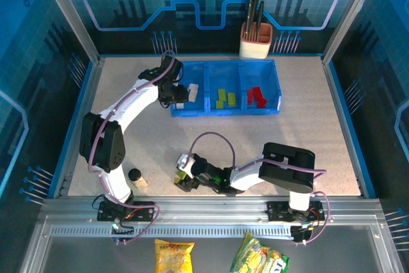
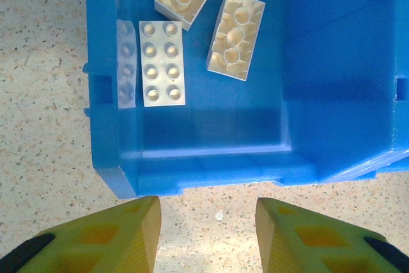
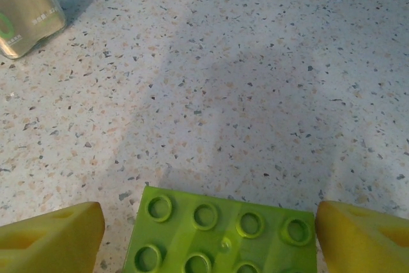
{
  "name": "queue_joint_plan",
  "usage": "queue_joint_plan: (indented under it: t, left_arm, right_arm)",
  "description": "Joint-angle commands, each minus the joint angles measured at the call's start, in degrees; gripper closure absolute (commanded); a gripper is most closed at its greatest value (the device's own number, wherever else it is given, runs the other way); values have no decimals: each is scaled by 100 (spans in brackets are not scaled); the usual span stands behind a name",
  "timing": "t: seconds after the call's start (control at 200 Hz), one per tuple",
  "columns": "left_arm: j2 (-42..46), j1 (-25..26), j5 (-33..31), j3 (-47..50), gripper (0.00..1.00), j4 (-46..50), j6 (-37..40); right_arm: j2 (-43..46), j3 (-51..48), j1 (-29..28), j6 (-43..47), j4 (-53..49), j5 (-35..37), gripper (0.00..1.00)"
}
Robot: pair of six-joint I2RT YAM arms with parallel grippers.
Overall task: Sort the legos into containers by color
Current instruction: Pick up the lego from the bottom-center of the table.
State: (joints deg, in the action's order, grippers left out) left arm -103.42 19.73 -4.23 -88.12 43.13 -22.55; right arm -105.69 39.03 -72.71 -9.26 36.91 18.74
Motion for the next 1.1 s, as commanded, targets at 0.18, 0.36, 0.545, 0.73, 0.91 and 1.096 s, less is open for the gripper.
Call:
queue_joint_plan:
  t: [0.18, 0.36, 0.545, 0.73, 0.91, 1.096]
  left_arm:
    - [229, -4, -79, 75, 56, 33, 11]
    - [268, -8, -83, 84, 56, 38, 32]
    - [409, -8, -95, 59, 56, 80, 66]
    - [573, -10, -164, -23, 56, 208, 135]
    - [781, -109, -161, -30, 56, 313, 169]
    - [975, -269, -219, 46, 55, 471, 284]
  right_arm:
    - [-136, 175, -60, -62, -125, 63, 25]
    - [-117, 167, -62, -41, -122, 16, 34]
    - [-16, 123, -56, -41, -150, 50, 37]
    - [93, 114, 47, -35, -246, -85, 39]
    - [304, 123, 189, 65, -479, -107, 41]
    - [655, -28, 488, 119, -754, -151, 41]
